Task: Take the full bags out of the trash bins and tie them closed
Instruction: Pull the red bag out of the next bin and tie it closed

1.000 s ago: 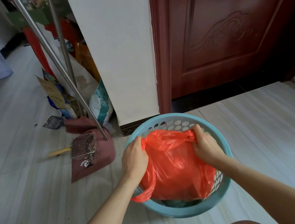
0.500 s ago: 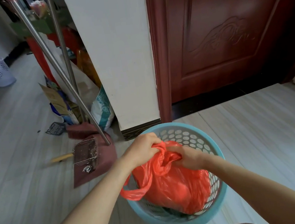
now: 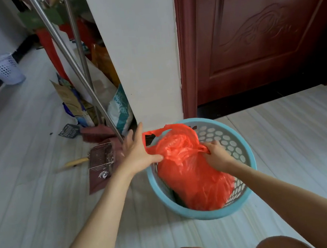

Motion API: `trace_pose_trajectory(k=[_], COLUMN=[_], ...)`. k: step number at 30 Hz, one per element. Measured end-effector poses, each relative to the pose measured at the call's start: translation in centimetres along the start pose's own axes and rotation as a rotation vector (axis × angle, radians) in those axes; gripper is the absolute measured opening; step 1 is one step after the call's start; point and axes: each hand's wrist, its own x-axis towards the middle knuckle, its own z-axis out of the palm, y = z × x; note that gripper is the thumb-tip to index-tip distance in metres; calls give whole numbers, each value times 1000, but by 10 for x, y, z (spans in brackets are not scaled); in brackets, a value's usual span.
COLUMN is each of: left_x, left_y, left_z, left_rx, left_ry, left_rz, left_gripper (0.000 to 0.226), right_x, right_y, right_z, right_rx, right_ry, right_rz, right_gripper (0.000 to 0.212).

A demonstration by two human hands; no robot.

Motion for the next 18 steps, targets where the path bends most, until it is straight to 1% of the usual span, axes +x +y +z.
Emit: trace_pose_trajectory(k=[2,3,4,5,6,8,10,11,13,15,18], left_x=[-8,-10,-10,-10,-9,-9,-9,-8,-4,0,6], left_y=[-16,-22,-29,-33,-36,-37,-32,-29,-21,-13,-9], left_z=[10,15,21,25,32,46,60,65,71,77,83], left_rx=[-404,-601,-717,-740,-707,-625,-611,-575,-407,-244,-156], left_ry=[-99,-103,-79,-44,-23,-47,-63,-30,97,233,352], left_rz=[-72,-126,-197,-268,-349,-478,-463,-422,-351,-340,-353], left_gripper=[114,110,104,97,88,72,51,42,37,36,36], right_x=[3,3,4,5,6,10,15,16,21,23,18], right_y=[0,-1,-1,-3,-5,-9,-13,-16,-19,-19,-16], right_z=[1,-1,-1,-4,-6,-10,-13,-15,-15,-17,-19], right_rx=[-31,-31,-10,42,107,197,219,219,227,253,266], right_ry=[42,56,62,62,65,100,105,97,97,89,20], right_rz=[77,110,131,161,183,223,241,250,254,270,257], right_gripper=[35,33,30,28,26,25,26,27,31,33,32])
